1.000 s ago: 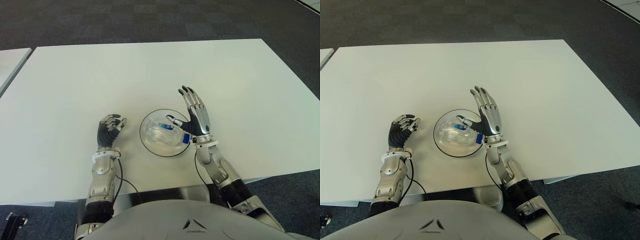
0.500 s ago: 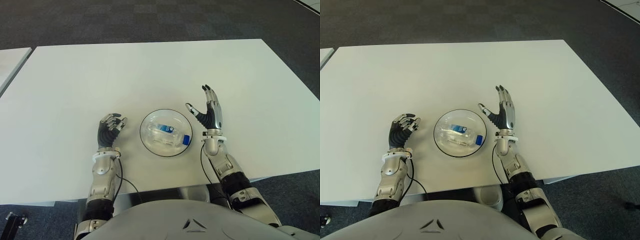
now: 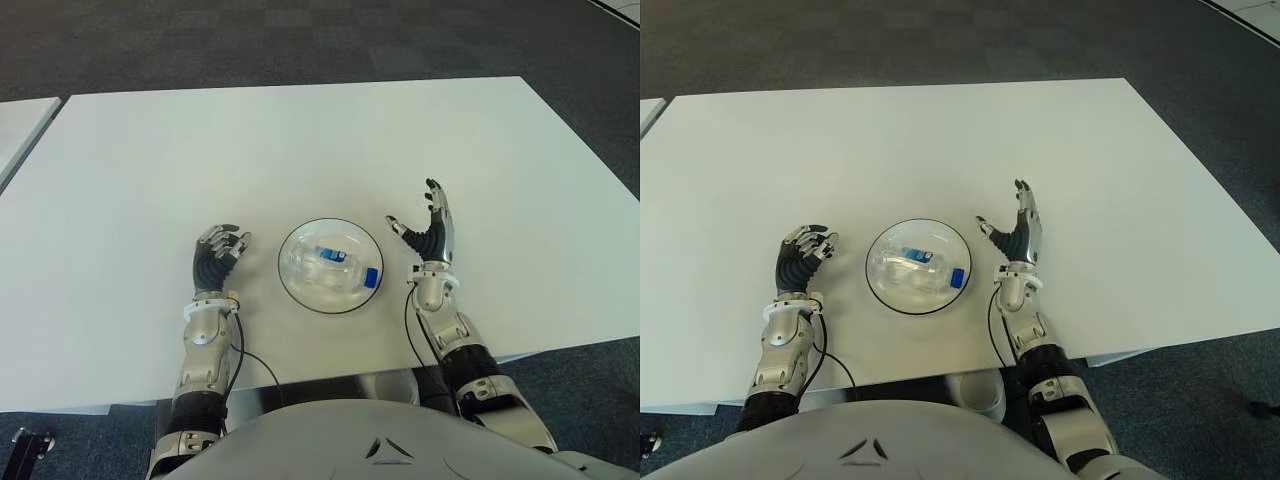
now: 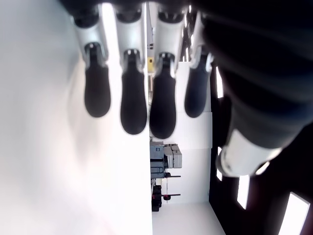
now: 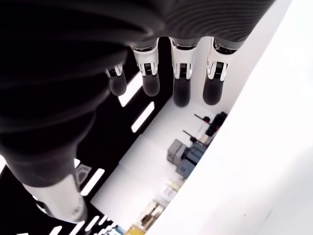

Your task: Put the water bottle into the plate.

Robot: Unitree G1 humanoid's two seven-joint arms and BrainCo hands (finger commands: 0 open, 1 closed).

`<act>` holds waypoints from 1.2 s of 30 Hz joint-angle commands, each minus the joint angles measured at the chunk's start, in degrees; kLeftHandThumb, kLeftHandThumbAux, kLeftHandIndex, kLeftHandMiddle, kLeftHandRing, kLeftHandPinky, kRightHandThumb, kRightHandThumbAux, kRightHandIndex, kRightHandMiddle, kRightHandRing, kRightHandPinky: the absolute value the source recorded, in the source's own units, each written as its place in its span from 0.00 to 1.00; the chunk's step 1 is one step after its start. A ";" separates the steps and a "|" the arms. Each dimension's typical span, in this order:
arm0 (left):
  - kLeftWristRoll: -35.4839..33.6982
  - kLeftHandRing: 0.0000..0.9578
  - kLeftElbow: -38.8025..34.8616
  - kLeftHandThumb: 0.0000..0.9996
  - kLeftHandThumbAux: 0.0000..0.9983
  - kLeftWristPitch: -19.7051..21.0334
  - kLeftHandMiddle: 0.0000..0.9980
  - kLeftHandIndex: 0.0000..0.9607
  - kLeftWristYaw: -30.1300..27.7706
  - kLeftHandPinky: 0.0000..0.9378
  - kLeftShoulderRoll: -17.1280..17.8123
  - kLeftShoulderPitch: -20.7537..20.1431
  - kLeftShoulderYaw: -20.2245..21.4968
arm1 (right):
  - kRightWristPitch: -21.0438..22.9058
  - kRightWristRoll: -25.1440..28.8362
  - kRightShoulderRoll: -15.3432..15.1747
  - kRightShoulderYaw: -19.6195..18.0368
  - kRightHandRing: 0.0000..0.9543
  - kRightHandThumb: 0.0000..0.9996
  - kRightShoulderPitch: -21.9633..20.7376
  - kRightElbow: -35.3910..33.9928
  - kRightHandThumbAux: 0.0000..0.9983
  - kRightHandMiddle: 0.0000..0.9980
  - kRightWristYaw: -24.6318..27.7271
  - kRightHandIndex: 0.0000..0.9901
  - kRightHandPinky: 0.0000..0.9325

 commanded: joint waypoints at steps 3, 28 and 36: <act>1.02 0.62 1.37 0.70 0.72 1.77 0.61 0.45 0.53 0.61 0.22 1.20 -0.28 | -1.70 8.33 2.10 -3.81 0.39 0.12 0.08 3.51 0.98 0.31 5.19 0.18 0.49; -0.23 0.65 -1.60 0.70 0.72 5.54 0.64 0.45 -1.12 0.63 0.07 1.64 -0.34 | -4.79 18.62 2.49 -8.84 0.90 0.70 -0.70 6.63 0.73 0.84 19.64 0.44 0.95; -0.43 0.65 -1.88 0.70 0.72 6.16 0.64 0.45 -0.99 0.63 -0.01 1.61 -0.15 | -1.88 20.65 3.14 -9.86 0.92 0.70 -0.70 6.19 0.73 0.87 22.86 0.44 0.95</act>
